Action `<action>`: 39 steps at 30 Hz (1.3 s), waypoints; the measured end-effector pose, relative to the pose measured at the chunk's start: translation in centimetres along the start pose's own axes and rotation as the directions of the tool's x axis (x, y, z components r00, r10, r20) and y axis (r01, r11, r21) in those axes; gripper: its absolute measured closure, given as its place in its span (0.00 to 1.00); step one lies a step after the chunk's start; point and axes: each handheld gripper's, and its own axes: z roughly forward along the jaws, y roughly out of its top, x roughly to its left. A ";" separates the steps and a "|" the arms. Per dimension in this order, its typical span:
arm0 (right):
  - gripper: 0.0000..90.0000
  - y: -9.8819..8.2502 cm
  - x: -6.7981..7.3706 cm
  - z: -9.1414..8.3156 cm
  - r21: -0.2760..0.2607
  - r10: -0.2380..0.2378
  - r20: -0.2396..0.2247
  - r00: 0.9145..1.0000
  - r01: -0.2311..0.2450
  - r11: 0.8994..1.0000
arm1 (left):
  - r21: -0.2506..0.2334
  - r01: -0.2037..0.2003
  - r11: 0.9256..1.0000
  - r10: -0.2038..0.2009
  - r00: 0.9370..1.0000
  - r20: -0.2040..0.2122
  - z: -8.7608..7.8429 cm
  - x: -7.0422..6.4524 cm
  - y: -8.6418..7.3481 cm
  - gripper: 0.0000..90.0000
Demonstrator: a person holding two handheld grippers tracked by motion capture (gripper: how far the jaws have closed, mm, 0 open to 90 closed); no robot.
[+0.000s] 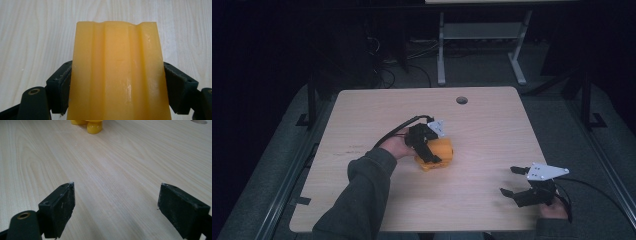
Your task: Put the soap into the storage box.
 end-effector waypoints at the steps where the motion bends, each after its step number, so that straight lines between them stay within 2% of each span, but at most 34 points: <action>1: 0.15 0.0 0.0 0.0 0.000 0.000 0.000 1.000 0.000 1.000 | 0.002 0.006 1.000 -0.006 1.000 0.004 0.2 0.1 -0.1 0.23; 5: 0.15 0.0 0.0 0.0 0.001 -0.001 0.000 1.000 0.001 1.000 | 0.033 0.006 0.999 -0.007 1.000 0.018 0.9 0.3 -0.5 0.23; 11: 0.15 0.0 0.0 0.0 0.000 -0.001 -0.002 1.000 0.001 1.000 | 0.030 0.002 1.000 -0.002 1.000 0.015 0.8 0.3 -0.6 0.23; 29: 0.15 0.0 0.0 0.1 -0.007 -0.005 -0.008 1.000 0.005 1.000 | 0.039 0.022 0.999 -0.022 1.000 -0.001 0.6 0.1 -0.5 0.22; 39: 0.15 0.1 0.1 0.3 0.001 -0.003 -0.015 1.000 0.003 1.000 | 0.030 0.012 0.999 -0.012 1.000 -0.022 -0.1 -0.2 -0.5 0.22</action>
